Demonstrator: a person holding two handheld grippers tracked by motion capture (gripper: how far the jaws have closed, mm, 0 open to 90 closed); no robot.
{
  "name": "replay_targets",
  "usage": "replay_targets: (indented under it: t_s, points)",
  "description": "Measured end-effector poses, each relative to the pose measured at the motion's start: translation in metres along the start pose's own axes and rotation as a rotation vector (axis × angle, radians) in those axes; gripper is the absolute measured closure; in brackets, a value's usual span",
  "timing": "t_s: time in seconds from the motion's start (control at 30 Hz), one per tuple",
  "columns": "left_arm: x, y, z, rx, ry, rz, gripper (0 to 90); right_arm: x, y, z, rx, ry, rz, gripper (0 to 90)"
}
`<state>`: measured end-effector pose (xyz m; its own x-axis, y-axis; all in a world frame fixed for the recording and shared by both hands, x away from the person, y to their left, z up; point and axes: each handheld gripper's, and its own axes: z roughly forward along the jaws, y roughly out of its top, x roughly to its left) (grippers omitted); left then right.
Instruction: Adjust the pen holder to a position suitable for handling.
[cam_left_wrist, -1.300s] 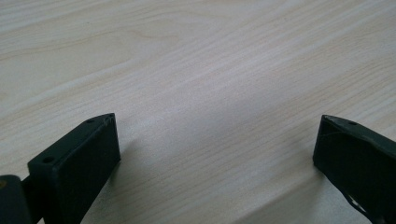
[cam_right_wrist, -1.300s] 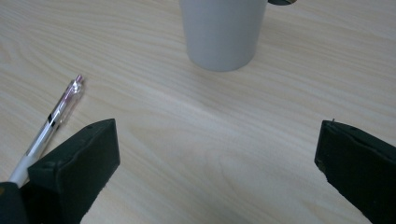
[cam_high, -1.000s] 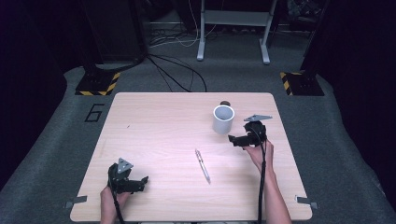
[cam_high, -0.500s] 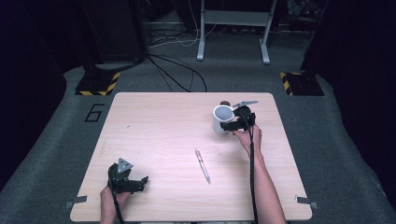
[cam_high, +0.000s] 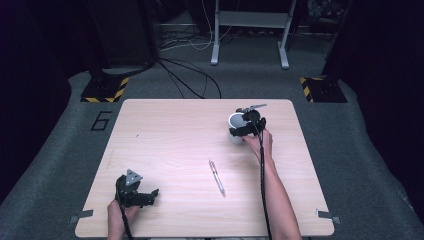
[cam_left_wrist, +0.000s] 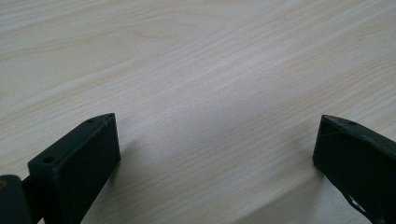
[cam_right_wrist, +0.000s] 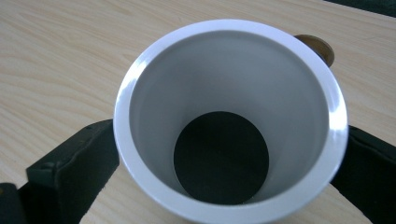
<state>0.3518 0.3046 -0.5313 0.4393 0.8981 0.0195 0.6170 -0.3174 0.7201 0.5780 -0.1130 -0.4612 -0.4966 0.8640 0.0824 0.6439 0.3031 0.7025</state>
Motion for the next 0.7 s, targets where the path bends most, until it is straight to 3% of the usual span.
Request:
replay_targets:
  t_s: [0.2,0.7]
  points:
    - [0.000,0.000,0.000,-0.002,-0.001,-0.001,0.9,0.000,0.001,0.011,0.029,-0.012,0.006,1.4]
    - [0.000,0.000,0.000,-0.005,0.001,-0.006,1.2,0.005,0.000,0.015,0.009,-0.041,-0.011,5.9]
